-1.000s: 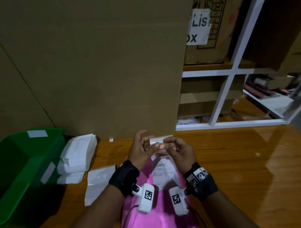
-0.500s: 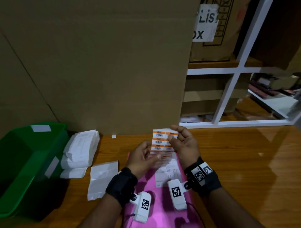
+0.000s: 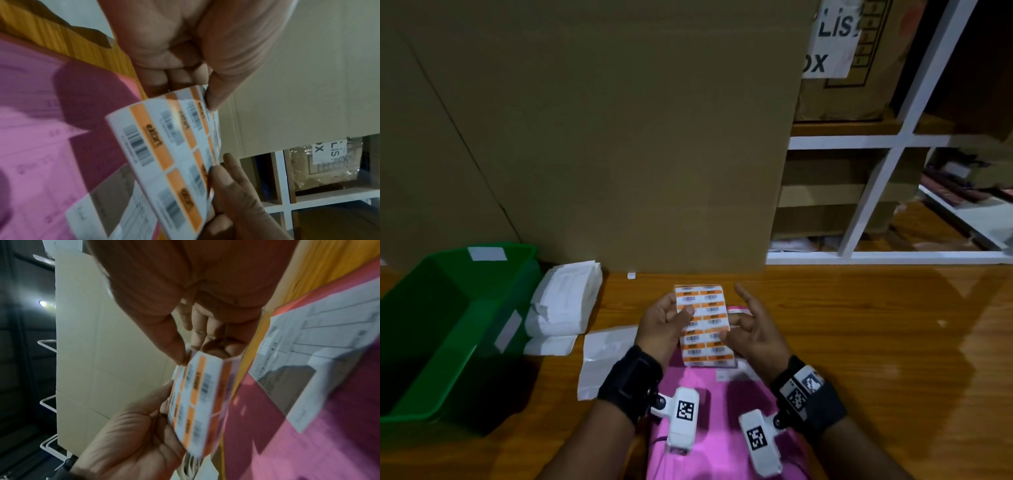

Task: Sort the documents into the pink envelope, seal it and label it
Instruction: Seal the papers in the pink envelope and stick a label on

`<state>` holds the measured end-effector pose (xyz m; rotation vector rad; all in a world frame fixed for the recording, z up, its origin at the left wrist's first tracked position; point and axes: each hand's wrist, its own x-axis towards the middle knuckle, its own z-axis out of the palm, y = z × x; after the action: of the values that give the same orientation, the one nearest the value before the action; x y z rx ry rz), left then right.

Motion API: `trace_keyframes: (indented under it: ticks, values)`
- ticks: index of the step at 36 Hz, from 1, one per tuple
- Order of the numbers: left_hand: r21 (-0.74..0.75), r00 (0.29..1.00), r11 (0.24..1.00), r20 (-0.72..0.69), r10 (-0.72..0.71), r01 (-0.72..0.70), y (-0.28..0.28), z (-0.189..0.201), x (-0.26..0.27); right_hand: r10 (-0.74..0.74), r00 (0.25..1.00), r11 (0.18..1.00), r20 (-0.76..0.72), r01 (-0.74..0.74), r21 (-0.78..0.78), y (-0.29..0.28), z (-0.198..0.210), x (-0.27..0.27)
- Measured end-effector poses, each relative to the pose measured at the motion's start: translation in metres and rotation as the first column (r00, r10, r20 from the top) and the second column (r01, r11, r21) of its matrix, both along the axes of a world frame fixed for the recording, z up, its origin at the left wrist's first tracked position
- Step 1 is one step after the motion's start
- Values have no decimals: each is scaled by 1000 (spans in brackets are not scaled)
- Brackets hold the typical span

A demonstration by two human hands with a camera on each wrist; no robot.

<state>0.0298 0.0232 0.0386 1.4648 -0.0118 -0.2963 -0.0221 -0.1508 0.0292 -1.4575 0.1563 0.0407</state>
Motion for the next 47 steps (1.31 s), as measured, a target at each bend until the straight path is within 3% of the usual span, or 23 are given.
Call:
trace_keyframes:
  ticks: [10,21,26,35,47]
  values:
    - [8,994,996,-69,85,-84,6,-4,-1,66,998,994,-9,-67,-87,4,-10,-12]
    - [-42,990,989,-26,141,-142,11,4,2,85,996,995,-11,-86,-43,13,-8,-16]
    - [0,994,995,42,104,-104,11,3,-3,-2,999,996,48,7,-92,10,-8,-14]
    - [42,996,997,67,-61,59,8,-2,-24,-134,983,990,123,138,-24,6,2,-7]
    - [-116,996,991,59,-62,68,8,-1,-36,-25,989,991,144,44,-127,13,2,-16]
